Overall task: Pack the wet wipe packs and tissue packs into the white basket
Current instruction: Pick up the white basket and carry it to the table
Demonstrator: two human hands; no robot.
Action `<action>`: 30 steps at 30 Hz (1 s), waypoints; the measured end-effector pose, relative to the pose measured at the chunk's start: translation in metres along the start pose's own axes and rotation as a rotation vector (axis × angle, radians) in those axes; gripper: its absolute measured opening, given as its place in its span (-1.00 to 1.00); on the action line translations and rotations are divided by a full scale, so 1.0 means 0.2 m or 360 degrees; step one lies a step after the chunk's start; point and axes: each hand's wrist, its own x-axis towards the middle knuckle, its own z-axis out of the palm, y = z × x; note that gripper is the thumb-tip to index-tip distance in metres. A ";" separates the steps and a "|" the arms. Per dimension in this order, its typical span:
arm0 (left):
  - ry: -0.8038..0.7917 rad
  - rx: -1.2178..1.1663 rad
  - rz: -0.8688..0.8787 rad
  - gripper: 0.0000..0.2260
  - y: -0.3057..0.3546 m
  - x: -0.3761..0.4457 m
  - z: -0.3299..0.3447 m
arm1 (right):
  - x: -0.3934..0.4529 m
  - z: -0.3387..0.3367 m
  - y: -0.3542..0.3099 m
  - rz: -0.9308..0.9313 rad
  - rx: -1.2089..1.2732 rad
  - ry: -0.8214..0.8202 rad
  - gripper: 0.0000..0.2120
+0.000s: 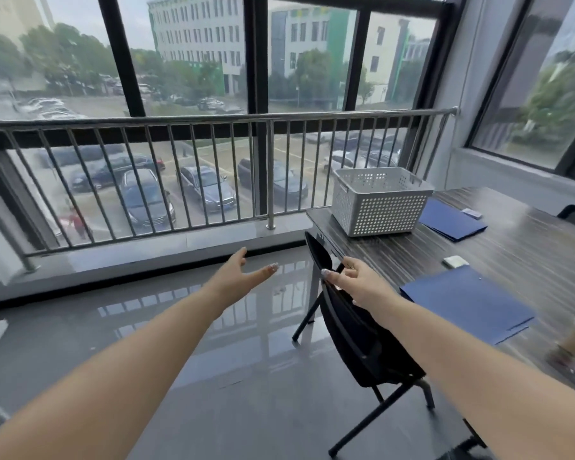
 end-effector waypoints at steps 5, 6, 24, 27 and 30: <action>-0.0129 0.0054 0.0044 -0.13 0.03 0.49 -0.04 | 0.42 -0.01 -0.04 0.0050 0.0096 0.0131 -0.22; -0.0147 0.0070 0.0042 -0.12 0.03 0.58 -0.05 | 0.50 -0.01 -0.03 0.0067 0.0118 0.0154 -0.21; -0.0375 0.0210 0.0281 -0.15 0.59 2.48 0.20 | 2.01 -0.58 -0.05 0.0280 0.0498 0.0676 -0.16; -0.0461 0.0274 0.0311 -0.15 0.67 2.75 0.32 | 2.17 -0.68 0.02 0.0364 0.0529 0.0801 -0.15; -0.0545 0.0278 0.0360 -0.18 0.69 2.97 0.42 | 2.29 -0.73 0.04 0.0465 0.0514 0.0904 -0.14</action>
